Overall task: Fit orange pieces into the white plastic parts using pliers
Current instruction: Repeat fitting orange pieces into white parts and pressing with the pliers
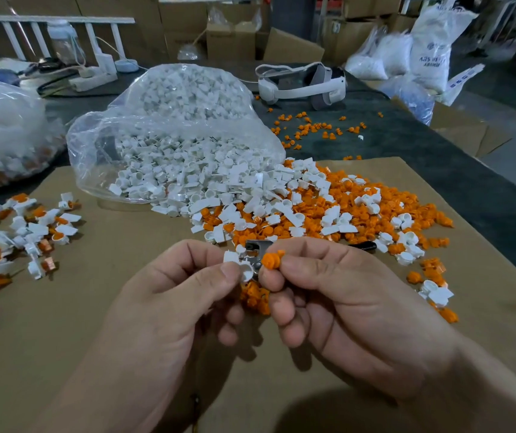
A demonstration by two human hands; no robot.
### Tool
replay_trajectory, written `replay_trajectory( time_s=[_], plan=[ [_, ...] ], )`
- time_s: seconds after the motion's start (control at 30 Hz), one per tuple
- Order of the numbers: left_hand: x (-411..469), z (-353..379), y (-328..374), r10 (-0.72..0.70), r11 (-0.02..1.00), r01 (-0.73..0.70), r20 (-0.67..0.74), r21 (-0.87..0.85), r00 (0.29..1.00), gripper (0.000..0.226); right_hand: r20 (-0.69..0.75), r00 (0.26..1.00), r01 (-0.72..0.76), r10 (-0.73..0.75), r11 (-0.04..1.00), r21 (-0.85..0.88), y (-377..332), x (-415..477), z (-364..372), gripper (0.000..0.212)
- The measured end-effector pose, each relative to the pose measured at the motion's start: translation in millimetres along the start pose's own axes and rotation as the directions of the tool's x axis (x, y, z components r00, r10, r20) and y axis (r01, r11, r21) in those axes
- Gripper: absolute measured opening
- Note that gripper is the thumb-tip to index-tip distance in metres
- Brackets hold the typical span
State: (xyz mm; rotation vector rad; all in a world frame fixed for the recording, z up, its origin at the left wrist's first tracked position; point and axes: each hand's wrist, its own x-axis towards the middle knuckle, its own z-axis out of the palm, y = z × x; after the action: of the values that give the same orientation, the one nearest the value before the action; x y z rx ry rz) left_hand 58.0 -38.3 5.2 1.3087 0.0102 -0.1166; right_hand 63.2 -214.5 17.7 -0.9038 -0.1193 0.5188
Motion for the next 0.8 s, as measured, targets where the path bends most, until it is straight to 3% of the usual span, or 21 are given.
replay_trajectory(
  time_s=[0.33,0.53,0.63,0.8],
  plan=[
    [-2.4,0.4,-0.1,0.06,0.998,-0.061,0.04,0.015,0.997,0.021,0.0,0.998,0.063,-0.063,0.99,-0.125,5.0,-0.1,1.8,0.018],
    [-5.8,3.3,1.9,0.119,0.993,-0.117,0.068,-0.029,0.991,0.023,0.016,1.0,-0.015,0.017,0.995,-0.101,2.1,-2.0,1.7,0.013],
    [-6.2,3.9,3.6,0.155,0.987,-0.15,0.12,-0.055,0.981,0.04,0.053,0.995,-0.081,0.083,0.996,-0.038,-1.4,-3.3,2.2,0.012],
    [-2.0,3.9,6.7,0.205,0.976,-0.217,0.219,0.032,0.954,0.04,0.106,0.983,-0.149,0.148,0.989,0.003,-3.2,-4.2,4.2,0.014]
  ],
)
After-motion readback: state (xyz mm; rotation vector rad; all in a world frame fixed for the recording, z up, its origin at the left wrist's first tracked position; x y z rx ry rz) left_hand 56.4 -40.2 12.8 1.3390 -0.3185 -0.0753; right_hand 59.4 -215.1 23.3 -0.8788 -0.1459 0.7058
